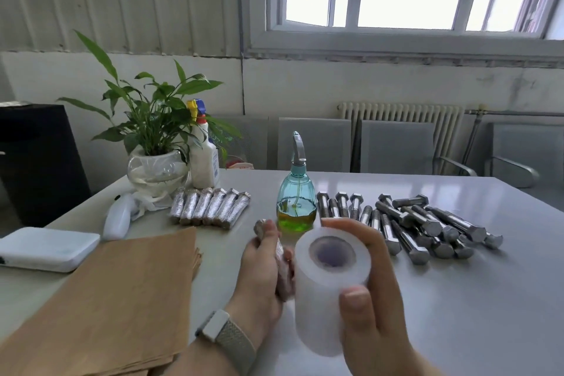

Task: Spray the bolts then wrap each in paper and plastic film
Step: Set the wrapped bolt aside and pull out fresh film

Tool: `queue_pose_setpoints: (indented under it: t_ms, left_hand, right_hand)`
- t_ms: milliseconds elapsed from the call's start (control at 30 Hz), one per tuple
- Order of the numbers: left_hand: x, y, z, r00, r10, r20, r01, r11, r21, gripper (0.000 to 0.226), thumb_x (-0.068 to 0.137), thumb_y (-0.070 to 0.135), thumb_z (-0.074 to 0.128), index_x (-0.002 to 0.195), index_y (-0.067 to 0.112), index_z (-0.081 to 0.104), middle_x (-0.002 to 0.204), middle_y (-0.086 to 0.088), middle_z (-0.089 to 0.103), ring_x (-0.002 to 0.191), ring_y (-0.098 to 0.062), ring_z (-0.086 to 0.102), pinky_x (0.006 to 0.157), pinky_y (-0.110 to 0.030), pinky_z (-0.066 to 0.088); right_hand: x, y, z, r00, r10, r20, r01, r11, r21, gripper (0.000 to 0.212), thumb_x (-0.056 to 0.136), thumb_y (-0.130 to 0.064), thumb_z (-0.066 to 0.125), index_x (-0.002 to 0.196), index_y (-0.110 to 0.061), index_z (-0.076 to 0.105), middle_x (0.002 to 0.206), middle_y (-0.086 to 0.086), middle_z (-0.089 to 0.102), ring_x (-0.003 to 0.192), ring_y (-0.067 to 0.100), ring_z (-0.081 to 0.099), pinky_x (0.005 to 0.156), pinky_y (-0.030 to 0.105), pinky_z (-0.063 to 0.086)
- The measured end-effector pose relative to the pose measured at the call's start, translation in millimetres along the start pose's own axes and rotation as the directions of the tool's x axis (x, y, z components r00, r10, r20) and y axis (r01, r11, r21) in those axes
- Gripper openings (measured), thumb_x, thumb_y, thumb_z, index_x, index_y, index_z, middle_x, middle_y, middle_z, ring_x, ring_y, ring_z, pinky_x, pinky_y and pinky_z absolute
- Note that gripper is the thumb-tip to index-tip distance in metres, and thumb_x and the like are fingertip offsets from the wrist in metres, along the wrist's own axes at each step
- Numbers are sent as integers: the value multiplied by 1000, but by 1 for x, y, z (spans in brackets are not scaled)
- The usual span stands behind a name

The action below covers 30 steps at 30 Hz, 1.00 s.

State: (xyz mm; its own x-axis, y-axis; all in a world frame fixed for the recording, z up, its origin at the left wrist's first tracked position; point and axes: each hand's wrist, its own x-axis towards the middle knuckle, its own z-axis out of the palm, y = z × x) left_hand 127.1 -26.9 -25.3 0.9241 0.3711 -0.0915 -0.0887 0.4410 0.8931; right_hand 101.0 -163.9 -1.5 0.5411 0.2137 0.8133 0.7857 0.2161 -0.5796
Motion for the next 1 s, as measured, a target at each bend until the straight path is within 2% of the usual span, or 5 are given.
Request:
queue_pose_setpoints:
  t_ms: [267,467,600,867,1000]
  left_hand:
    - [44,40,-14,986,29,-162,58,861,506,29,100,44,45,98,15,48,59,-2,46,35,-13,40,39,-16,35]
    - [124,52,-11,952,304,23,5,-90,996,29,98,13,39,124,3,43,121,-21,60,113,-36,58,86,-38,47]
    - [154,35,-15,924,340,175,-11,-434,901,31,93,24,46,124,22,44,115,-10,63,107,-30,61,69,-31,37]
    - [172,18,-28,885,438,159,109,-526,844,38,97,42,40,129,23,44,128,-13,43,116,-30,48,85,-36,42]
    - [156,28,-24,884,429,186,57,-493,868,46,96,51,43,129,19,44,130,-13,43,119,-29,47,95,-37,39]
  right_hand:
    - [9,16,-18,855,481,-196,-463,877,130,44,73,-69,54,103,-38,62,97,4,68,84,44,66,64,65,55]
    - [5,31,-18,890,436,-134,-443,896,-27,43,67,-72,50,100,-47,59,91,-12,70,70,9,67,56,23,51]
    - [4,36,-19,919,381,-99,-390,914,-107,49,69,-75,53,105,-42,59,85,-17,72,62,-1,63,56,8,43]
    - [6,50,-24,836,532,-134,-531,846,48,45,76,-63,53,102,-28,63,82,-23,68,70,-9,61,60,5,44]
    - [9,52,-26,732,669,-129,-647,742,177,59,59,-81,53,94,-34,64,90,10,68,85,34,66,77,52,57]
